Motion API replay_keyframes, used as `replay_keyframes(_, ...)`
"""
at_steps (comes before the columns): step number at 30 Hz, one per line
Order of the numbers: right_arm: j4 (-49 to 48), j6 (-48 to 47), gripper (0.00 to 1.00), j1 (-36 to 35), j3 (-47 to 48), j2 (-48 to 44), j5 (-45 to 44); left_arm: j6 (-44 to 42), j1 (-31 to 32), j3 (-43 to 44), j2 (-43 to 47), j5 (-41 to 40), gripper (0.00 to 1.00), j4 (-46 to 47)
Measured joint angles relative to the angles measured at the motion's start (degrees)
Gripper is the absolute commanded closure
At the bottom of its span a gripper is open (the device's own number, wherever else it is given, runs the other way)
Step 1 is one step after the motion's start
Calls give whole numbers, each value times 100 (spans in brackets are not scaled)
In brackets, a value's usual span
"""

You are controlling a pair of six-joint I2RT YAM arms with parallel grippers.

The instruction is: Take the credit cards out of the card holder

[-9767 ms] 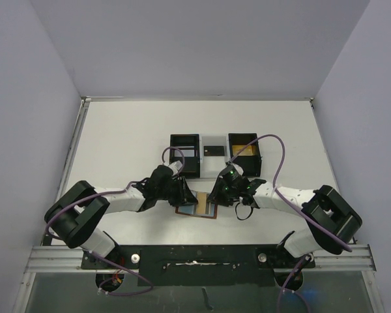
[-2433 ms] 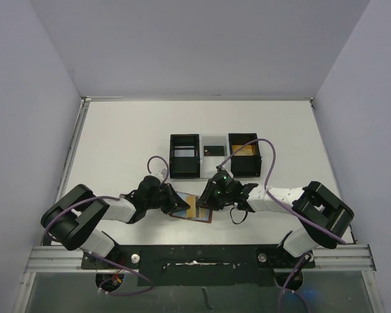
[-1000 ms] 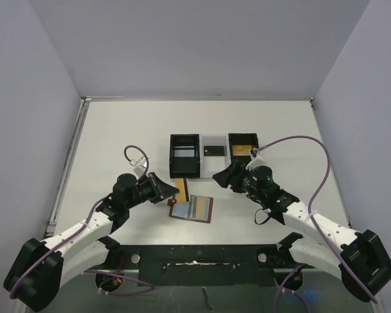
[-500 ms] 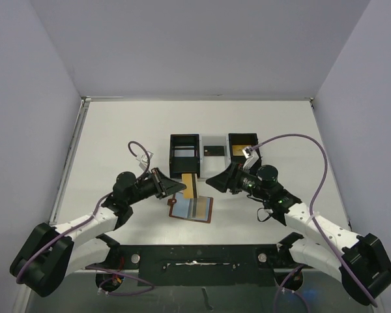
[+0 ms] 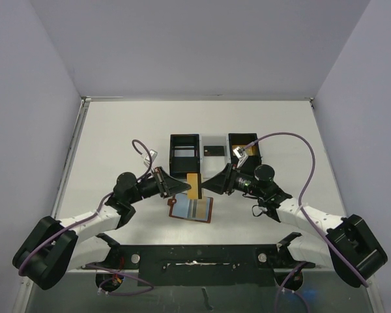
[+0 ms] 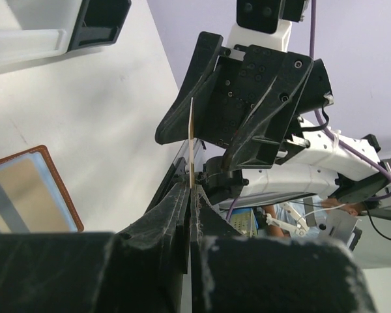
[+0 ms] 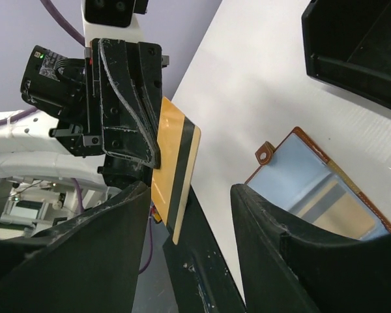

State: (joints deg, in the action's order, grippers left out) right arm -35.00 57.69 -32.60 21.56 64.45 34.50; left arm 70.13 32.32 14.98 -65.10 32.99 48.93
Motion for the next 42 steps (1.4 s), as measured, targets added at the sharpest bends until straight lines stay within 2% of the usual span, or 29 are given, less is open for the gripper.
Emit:
replay_keyframes(4,-380,164,55,-7,-7,195,160,31,118,92,-149,55,100,140)
replay_keyframes(11,-673,345,80,-7,-15,302,361,28,188,157,-282,74,100,240)
replay_keyframes(15,-807,442,83,-7,-15,382,459,26,188,177,-297,74,100,289)
replay_keyframes(22,-1126,625,100,-7,-127,391,535,-9,188,177,-284,116,100,286)
replay_keyframes(23,-1182,664,100,-7,-138,391,564,-24,188,177,-282,122,100,273)
replay_keyframes(24,-1211,678,100,-7,-140,391,581,-50,188,179,-278,142,92,256)
replay_keyframes(25,-1222,697,100,-4,-140,391,599,-92,188,195,-262,162,78,223)
replay_keyframes(26,-1237,726,100,0,-140,391,612,-177,188,240,-238,181,73,125)
replay_keyframes(27,-1261,732,100,0,-140,389,619,-284,188,313,-214,184,59,-50)
replay_keyframes(29,-1248,710,100,-2,-140,352,625,-479,210,516,-153,155,49,-452)
replay_keyframes(31,-1080,603,100,0,-138,262,601,-660,232,660,11,-2,43,-896)
replay_keyframes(34,-634,382,100,44,-136,-15,457,-1005,264,739,450,-413,39,-1663)
replay_keyframes(42,916,-485,100,282,-42,-1154,-339,-1541,286,748,1257,-1578,37,-3427)
